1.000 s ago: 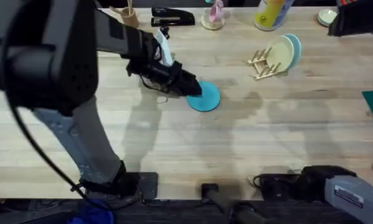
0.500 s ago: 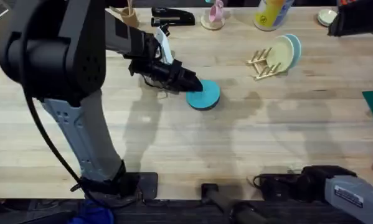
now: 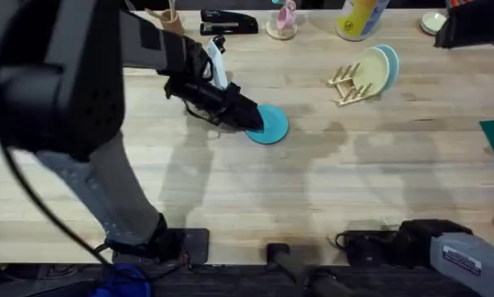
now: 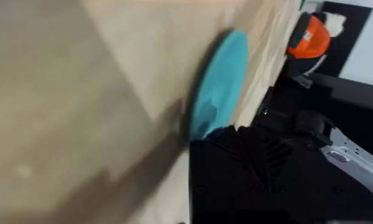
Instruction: Pick up the plates from the table one by one and place each into a slot on the dish rack.
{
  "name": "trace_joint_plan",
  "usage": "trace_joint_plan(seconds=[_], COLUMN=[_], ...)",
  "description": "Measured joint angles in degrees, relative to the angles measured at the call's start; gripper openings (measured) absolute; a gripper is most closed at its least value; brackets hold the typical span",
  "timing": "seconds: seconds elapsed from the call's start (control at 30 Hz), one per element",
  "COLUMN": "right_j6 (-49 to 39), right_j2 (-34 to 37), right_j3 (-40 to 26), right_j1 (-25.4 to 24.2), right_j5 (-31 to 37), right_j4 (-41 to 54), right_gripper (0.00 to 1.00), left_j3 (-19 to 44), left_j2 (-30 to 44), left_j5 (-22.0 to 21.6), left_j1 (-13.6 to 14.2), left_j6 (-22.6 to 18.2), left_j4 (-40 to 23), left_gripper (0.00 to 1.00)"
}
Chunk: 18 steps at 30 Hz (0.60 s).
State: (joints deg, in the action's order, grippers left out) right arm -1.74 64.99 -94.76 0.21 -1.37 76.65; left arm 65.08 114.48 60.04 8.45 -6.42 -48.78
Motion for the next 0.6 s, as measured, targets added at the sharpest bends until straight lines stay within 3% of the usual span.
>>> trace_joint_plan(seconds=[0.33, 0.6], right_j6=[0.0, 0.0], right_j2=[0.0, 0.0], right_j3=[0.0, 0.0], right_j1=[0.0, 0.0], right_j5=[0.0, 0.0], right_j4=[0.1, 0.1], right_gripper=[0.992, 0.992], left_j3=[-0.2, -0.2], left_j2=[-15.3, -16.4], left_j5=[-2.8, -6.0], left_j1=[0.0, 0.0], left_j6=[2.5, 4.4], left_j4=[-4.4, -4.6], left_gripper=[0.041, 0.041])
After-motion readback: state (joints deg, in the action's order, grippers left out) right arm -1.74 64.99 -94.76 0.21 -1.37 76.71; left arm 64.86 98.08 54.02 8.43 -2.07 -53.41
